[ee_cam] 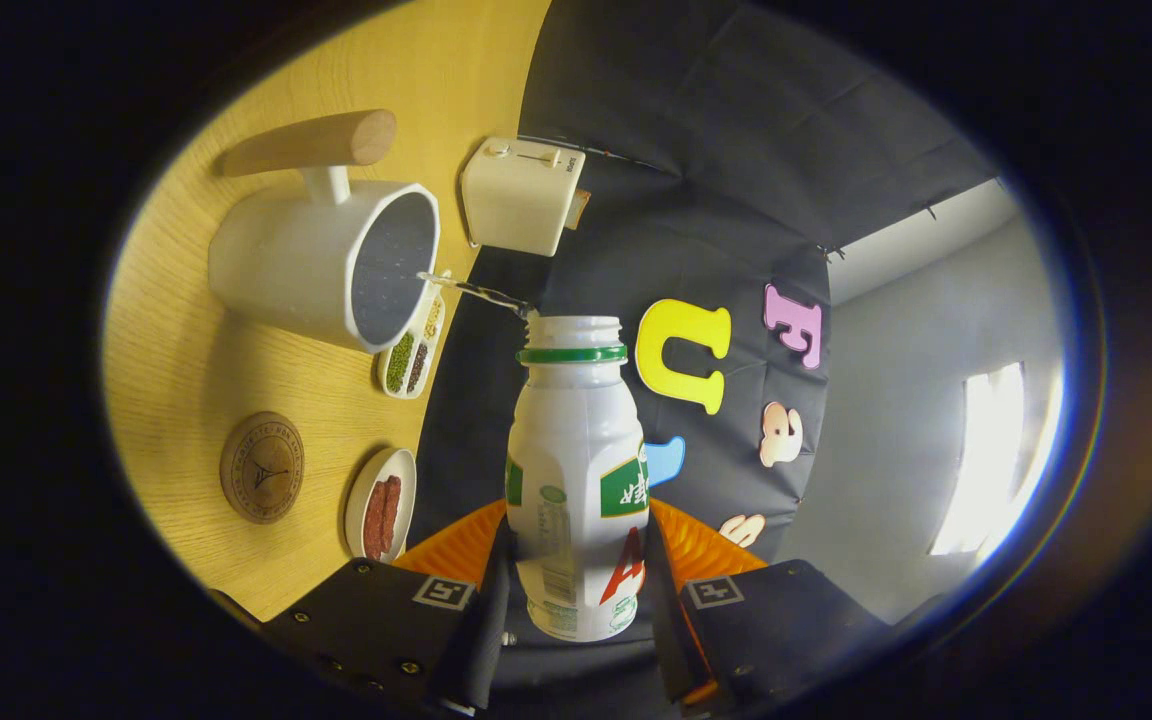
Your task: Take the bottle from table, then pour the juice into the cup, finally place the bottle on the coaster
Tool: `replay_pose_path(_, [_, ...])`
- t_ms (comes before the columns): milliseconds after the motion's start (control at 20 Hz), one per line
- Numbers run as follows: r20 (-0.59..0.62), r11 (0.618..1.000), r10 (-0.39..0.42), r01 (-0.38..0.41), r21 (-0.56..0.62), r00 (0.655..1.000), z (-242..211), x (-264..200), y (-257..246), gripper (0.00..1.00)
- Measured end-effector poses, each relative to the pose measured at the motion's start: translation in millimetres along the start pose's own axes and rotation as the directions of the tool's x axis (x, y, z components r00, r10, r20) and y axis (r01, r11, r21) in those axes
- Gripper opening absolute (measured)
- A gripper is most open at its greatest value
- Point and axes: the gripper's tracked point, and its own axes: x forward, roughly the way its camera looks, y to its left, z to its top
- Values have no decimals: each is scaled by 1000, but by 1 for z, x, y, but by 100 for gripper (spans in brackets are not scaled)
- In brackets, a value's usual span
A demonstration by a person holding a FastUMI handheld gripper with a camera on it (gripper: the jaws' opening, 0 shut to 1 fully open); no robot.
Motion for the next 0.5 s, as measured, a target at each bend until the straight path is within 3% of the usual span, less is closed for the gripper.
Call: replay_pose_path(500, [9,998,-22,22,-57,1000,0,-1,-9,62])
